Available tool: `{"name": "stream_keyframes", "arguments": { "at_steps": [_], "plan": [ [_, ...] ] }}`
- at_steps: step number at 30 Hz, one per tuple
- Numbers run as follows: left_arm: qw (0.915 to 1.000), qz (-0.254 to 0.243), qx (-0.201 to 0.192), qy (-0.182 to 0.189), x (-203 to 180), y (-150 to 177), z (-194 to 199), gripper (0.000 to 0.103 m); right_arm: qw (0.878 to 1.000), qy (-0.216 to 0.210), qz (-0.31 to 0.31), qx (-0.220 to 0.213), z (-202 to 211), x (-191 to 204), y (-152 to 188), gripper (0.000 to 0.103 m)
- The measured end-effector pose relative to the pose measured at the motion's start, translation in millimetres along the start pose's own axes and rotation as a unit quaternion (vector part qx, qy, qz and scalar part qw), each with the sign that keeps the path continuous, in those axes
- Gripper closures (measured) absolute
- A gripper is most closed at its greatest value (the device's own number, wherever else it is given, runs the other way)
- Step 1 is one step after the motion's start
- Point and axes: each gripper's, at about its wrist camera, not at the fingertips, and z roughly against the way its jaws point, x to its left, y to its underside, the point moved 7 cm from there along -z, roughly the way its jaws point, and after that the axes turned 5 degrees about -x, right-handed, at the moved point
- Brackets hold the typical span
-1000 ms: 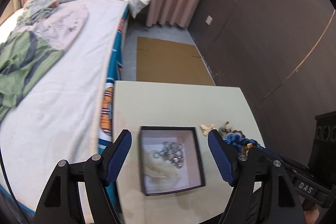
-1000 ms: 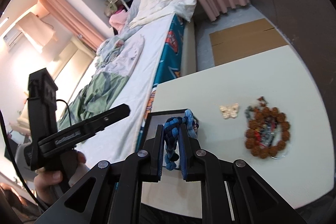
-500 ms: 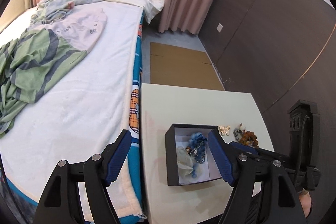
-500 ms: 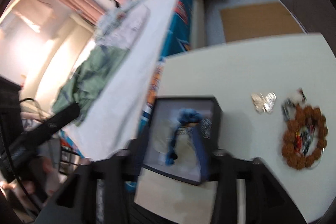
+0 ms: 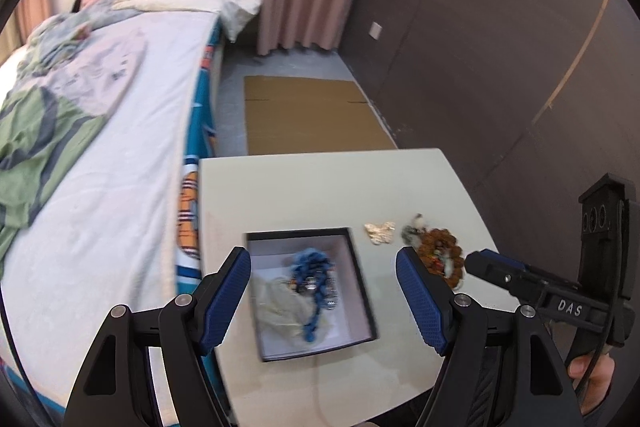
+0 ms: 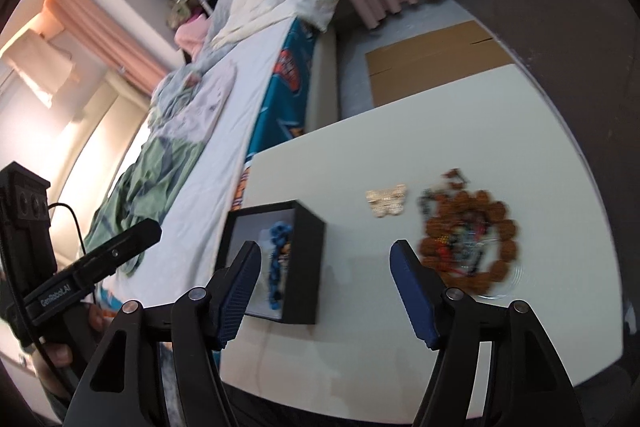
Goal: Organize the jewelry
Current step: 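Release the blue bracelet and chain into the black box, then grasp the brown bead bracelet with the left gripper and lift it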
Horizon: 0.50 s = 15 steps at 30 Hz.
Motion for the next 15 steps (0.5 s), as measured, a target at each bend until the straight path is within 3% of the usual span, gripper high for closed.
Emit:
{"name": "stream_keyframes", "arguments": {
  "at_steps": [15],
  "plan": [
    [0.9972, -0.052, 0.037, 0.038, -81.6, 4.2, -44.3, 0.028, 0.996, 0.061, -0.062, -0.026, 45.9, -91.9, -1.1, 0.035]
  ]
}}
